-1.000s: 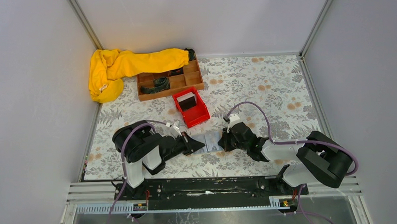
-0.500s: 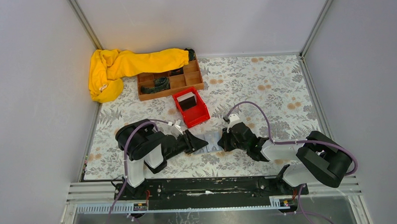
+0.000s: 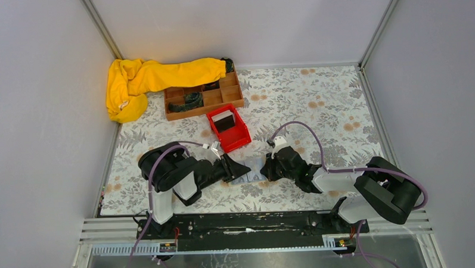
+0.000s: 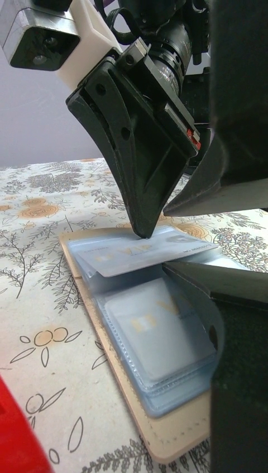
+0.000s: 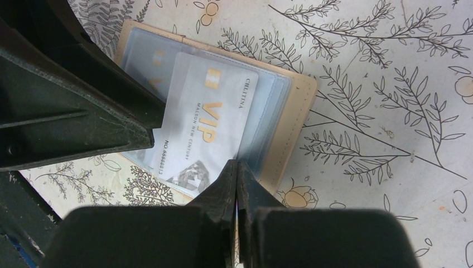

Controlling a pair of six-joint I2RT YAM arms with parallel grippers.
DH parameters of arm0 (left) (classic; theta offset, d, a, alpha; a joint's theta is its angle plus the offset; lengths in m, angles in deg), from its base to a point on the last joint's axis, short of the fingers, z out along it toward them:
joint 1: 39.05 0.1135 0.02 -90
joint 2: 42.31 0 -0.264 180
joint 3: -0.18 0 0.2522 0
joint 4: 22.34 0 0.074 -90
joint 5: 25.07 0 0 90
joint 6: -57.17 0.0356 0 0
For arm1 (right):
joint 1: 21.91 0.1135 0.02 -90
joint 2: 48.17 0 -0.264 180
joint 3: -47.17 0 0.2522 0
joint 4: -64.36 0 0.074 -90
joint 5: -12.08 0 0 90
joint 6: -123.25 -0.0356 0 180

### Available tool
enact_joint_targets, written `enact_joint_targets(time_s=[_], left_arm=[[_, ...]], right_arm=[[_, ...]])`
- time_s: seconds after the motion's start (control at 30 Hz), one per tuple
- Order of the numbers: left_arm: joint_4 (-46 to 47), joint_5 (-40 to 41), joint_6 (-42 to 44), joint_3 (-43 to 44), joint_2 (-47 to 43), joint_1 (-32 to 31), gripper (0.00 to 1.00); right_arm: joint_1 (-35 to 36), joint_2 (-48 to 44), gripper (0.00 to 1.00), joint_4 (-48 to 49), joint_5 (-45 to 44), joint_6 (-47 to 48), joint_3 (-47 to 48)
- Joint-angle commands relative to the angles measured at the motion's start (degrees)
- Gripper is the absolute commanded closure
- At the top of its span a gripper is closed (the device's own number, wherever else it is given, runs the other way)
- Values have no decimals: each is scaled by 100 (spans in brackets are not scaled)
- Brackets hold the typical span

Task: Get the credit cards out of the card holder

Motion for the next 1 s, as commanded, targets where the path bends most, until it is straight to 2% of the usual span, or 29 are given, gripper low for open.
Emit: enact_joint_targets(time_s=[0.0,0.1,0.27,0.4,0.5,0.97], left_arm=[[27,-10,133,120,74,-38,57],[31,-30,110,158,76,-63,61],[40,-42,81,154,61,-81,74],[-36,11,80,110,34,-76,91],[-38,35,97,75,30,-77,99],[-273,-26,365,-301,-531,151,100]], right_arm=[[-35,127,100,-158,27,3,-60],[-40,135,100,-149,37,7,-57],[-36,135,100,-149,43,9,-48],[-35,152,100,-149,43,3,-50],[-44,145,100,-144,43,3,-52],[-71,188,100,-147,63,3,-33]])
